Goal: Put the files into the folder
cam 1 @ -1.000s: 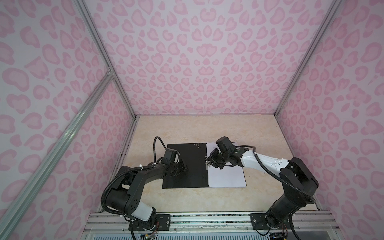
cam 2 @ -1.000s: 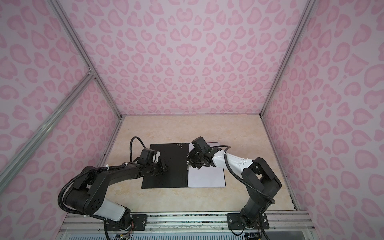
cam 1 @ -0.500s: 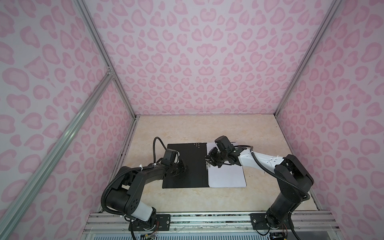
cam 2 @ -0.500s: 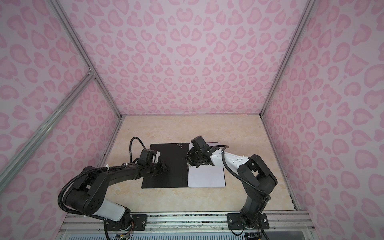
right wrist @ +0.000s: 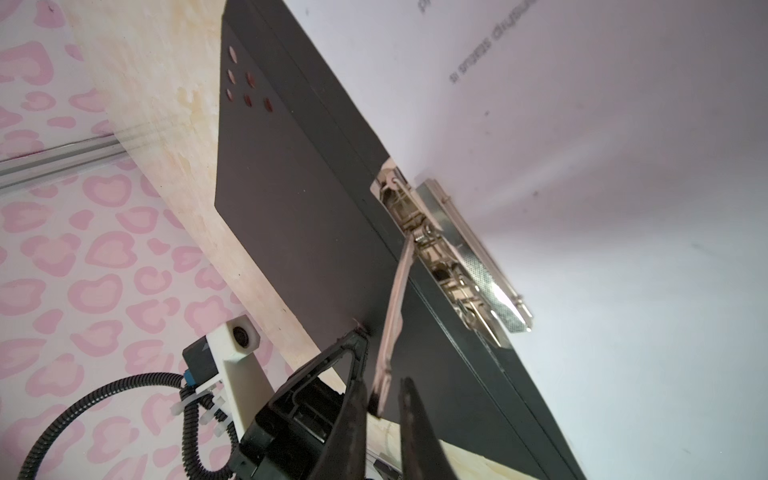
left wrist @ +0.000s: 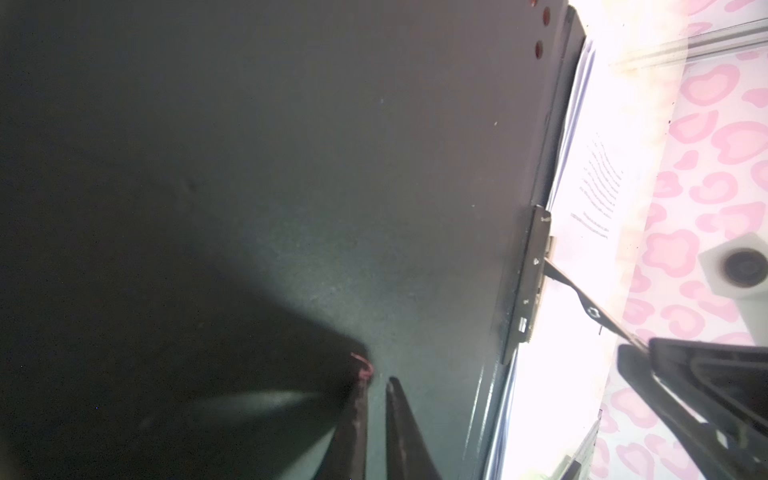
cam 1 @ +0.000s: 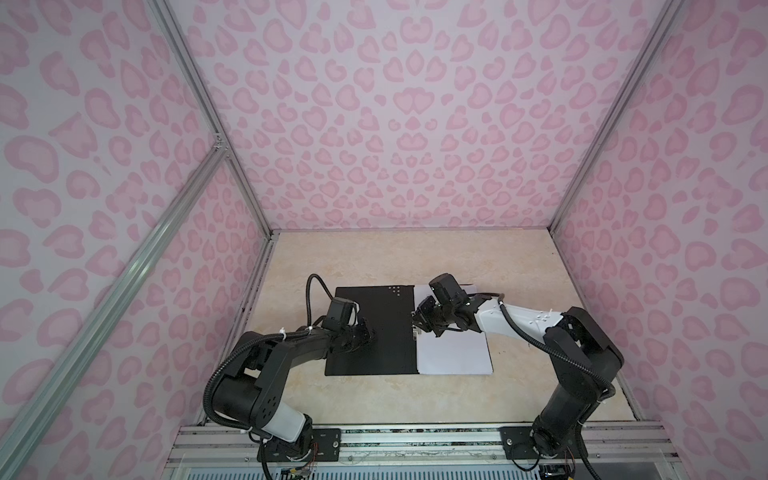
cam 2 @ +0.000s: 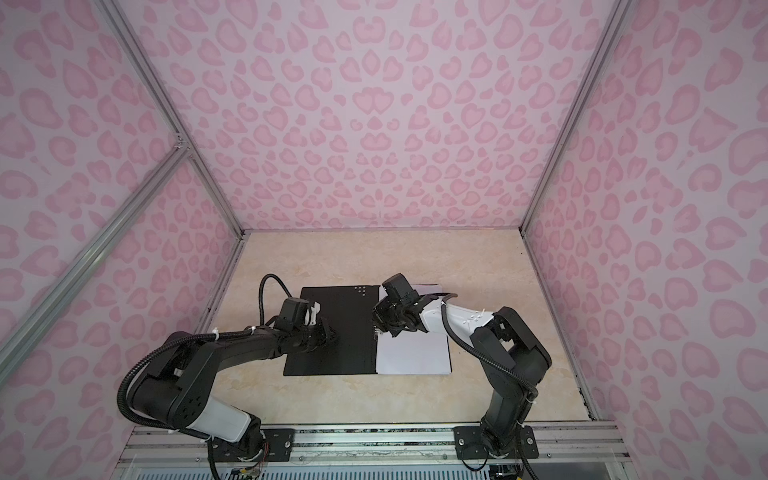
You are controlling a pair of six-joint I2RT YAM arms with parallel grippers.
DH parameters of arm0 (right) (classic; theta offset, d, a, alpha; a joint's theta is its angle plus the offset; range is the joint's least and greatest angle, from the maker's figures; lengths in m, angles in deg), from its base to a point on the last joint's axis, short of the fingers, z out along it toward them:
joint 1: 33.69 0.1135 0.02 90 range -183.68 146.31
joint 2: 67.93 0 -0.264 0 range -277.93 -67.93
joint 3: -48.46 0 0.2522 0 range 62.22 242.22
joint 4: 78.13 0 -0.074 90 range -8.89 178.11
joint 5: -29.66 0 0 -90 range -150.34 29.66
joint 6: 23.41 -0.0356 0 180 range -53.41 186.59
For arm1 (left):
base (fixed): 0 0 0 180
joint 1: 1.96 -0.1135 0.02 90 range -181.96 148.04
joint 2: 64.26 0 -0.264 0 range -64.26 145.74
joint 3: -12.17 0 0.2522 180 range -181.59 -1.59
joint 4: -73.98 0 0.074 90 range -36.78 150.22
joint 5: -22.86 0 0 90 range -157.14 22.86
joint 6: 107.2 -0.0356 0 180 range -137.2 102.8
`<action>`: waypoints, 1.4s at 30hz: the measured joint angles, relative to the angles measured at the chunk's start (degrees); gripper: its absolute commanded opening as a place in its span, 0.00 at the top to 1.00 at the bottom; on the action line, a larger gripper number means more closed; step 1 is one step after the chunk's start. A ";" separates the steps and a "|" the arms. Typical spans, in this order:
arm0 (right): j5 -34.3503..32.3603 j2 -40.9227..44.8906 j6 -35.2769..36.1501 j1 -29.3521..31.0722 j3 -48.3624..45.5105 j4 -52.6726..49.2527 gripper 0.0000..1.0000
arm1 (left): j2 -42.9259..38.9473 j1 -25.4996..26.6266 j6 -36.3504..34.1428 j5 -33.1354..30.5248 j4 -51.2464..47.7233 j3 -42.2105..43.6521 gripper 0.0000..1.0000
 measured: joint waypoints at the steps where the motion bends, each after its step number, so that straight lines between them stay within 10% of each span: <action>1: 0.02 0.00 -0.13 0.00 -0.11 0.04 0.86 | 0.11 0.00 0.02 0.02 0.11 -0.07 0.85; 42: 1.20 2.12 0.39 -0.15 -17.38 20.33 1.00 | -0.33 -1.20 3.65 -0.66 0.68 0.74 0.86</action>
